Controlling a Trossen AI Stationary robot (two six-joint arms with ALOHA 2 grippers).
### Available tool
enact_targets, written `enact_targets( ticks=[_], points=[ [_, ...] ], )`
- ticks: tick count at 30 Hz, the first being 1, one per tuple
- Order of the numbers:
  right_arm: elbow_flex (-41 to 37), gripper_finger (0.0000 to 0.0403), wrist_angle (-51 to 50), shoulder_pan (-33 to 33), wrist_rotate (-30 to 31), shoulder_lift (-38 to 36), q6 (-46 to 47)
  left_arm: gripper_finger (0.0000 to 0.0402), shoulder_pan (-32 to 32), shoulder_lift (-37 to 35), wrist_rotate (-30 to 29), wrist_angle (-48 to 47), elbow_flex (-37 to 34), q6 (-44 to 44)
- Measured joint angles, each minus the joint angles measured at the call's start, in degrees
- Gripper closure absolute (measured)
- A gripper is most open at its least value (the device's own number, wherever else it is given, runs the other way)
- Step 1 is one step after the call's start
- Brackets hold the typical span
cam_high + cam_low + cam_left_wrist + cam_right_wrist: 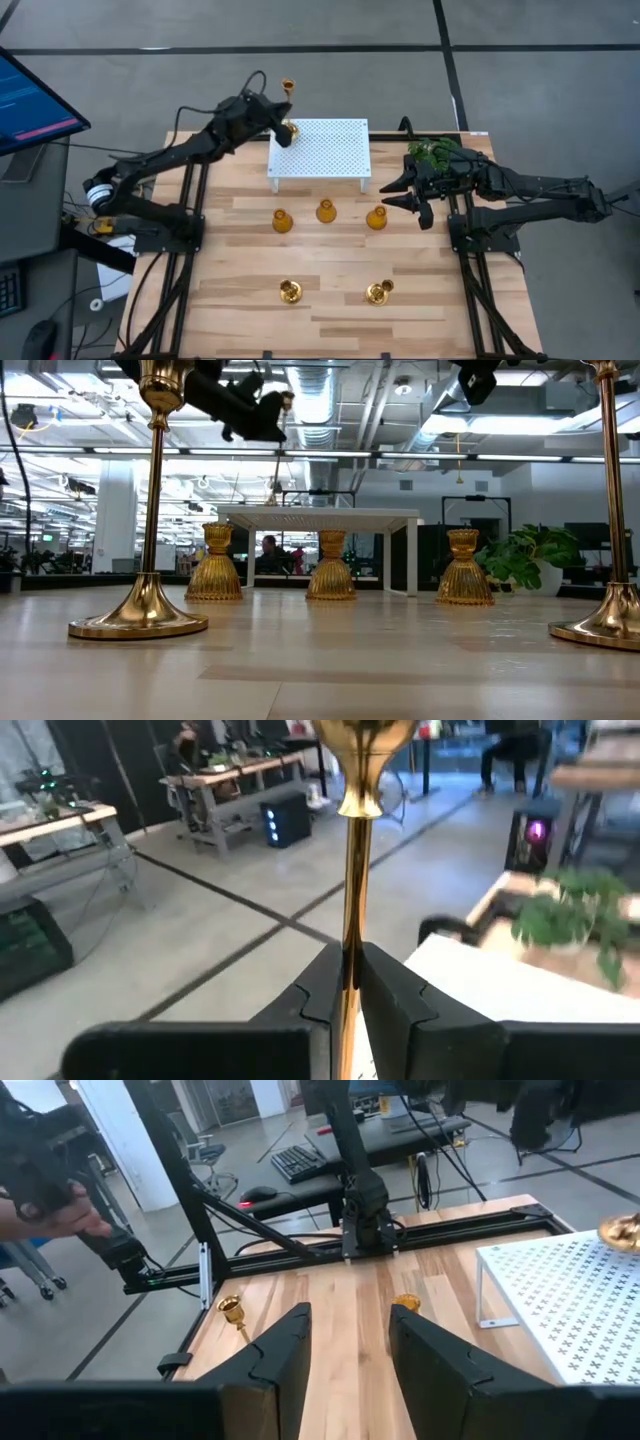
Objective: Pick & Place candle stick holders
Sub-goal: Put the top gold candle holder on the shelf
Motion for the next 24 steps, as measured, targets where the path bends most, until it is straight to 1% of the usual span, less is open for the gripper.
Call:
enact_targets(
  ticks=[4,8,10,17,19,24],
  points=[
    [0.00,0.0274,0.02,-0.23,0.02,0.00,0.08,0.0370,-0.05,1.57,0.93,0.08,0.00,1.88],
    [0.01,0.0275,0.03,-0.23,-0.01,0.01,0.13,0.0370,1.00,1.32,0.78,1.34,0.00,4.19],
    [0.02,0.0274,0.04,-0.25,-0.05,0.00,0.13,0.0370,2.17,0.85,1.09,1.60,0.00,3.04],
    [0.00,0.0275,0.02,-0.25,-0.09,0.00,0.13,0.0370,6.64,0.76,7.17,2.19,-0.02,-3.25],
    [0.00,0.0275,0.02,-0.25,-0.10,0.00,0.13,0.0370,6.89,0.76,8.46,2.42,-0.22,-3.60],
    [0.00,0.0274,0.02,-0.25,-0.24,0.00,0.11,0.0370,6.89,0.78,8.90,5.21,-2.97,-3.61]
  ],
)
